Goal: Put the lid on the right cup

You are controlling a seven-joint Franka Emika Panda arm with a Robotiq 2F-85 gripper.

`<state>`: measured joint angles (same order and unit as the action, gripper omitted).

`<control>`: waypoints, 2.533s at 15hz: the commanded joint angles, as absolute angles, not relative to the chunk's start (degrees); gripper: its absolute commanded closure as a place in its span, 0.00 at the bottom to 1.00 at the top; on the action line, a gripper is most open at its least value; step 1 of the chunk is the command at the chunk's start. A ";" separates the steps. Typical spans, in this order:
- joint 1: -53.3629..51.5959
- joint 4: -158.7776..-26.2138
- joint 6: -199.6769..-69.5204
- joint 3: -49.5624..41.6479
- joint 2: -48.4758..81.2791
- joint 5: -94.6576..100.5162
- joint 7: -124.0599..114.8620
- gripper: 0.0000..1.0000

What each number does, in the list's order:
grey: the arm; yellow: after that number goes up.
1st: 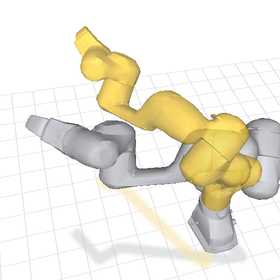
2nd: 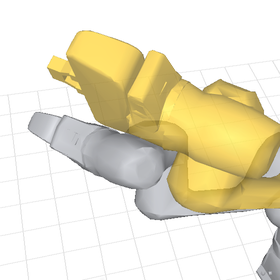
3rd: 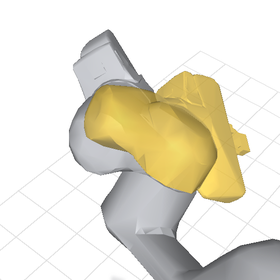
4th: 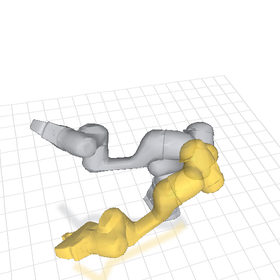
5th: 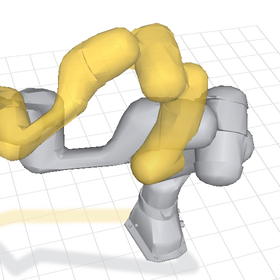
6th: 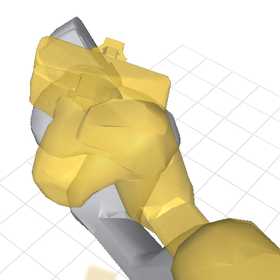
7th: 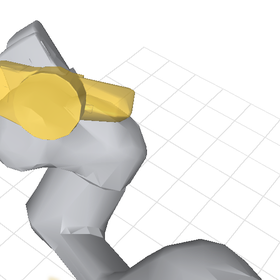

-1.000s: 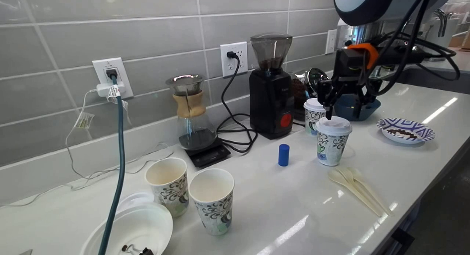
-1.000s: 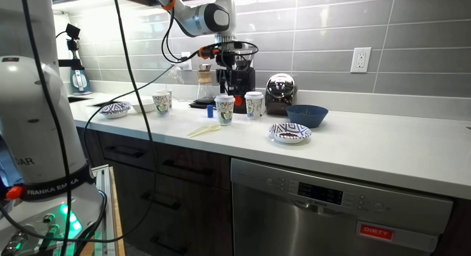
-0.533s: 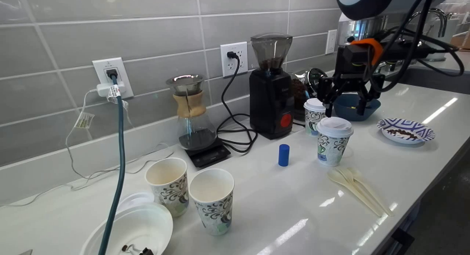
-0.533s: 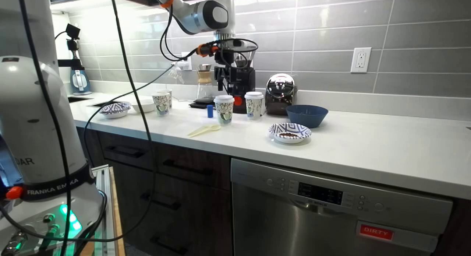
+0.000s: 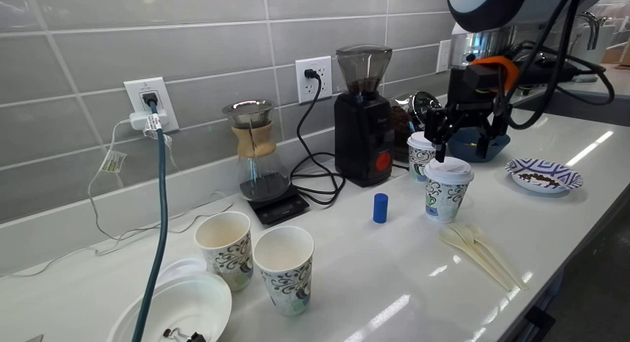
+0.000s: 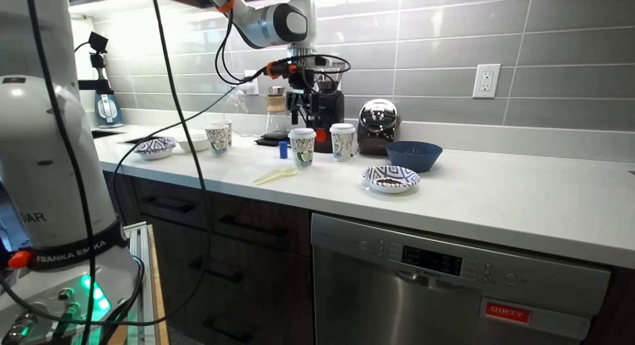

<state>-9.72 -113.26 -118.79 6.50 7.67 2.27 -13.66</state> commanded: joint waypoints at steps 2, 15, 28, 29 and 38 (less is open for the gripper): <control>-9.53 -113.46 -118.74 7.15 8.24 1.72 -10.71 0.07; -9.63 -113.59 -118.87 7.40 9.40 2.37 -8.12 0.05; -9.90 -113.36 -118.60 7.40 11.04 3.16 -8.32 0.04; -9.91 -113.31 -118.52 7.41 11.19 3.16 -8.37 0.04; -9.83 -113.36 -118.41 7.29 10.37 3.34 -8.72 0.01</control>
<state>-9.77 -113.66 -118.79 7.35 10.38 2.39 -8.62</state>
